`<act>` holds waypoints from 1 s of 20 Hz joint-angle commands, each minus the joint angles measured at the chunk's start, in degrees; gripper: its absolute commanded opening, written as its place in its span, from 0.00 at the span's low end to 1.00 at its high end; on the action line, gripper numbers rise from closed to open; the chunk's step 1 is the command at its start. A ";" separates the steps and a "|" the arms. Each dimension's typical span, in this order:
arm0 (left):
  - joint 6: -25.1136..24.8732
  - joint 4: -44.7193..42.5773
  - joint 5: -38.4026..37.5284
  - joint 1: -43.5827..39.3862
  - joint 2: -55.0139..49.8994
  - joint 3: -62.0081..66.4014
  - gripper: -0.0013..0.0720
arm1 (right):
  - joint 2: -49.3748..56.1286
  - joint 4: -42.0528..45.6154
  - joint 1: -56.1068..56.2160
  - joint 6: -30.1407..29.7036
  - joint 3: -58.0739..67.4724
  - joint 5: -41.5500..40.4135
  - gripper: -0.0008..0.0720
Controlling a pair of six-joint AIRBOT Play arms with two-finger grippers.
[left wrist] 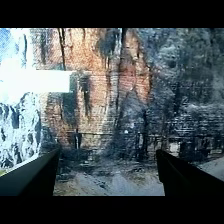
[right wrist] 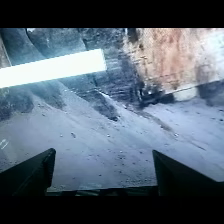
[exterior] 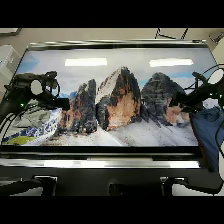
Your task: Fold the clothes and pants, and hang the long-sleeved shirts on hangers.
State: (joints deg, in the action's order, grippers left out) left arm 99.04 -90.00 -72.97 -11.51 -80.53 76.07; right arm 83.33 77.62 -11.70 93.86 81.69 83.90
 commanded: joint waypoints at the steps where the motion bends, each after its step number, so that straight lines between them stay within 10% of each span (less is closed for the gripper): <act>1: 0.00 -0.02 0.00 0.00 0.04 -0.02 0.97 | 0.04 -0.02 0.07 -0.07 -0.02 0.00 0.95; 20: 0.22 0.02 4.52 -0.55 -0.20 -0.02 0.97 | 0.07 -0.37 0.07 -0.07 -0.04 -9.81 0.95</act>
State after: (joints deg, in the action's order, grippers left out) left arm 99.20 -90.00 -69.69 -11.86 -80.64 76.07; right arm 83.35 77.12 -11.70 93.76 81.67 78.11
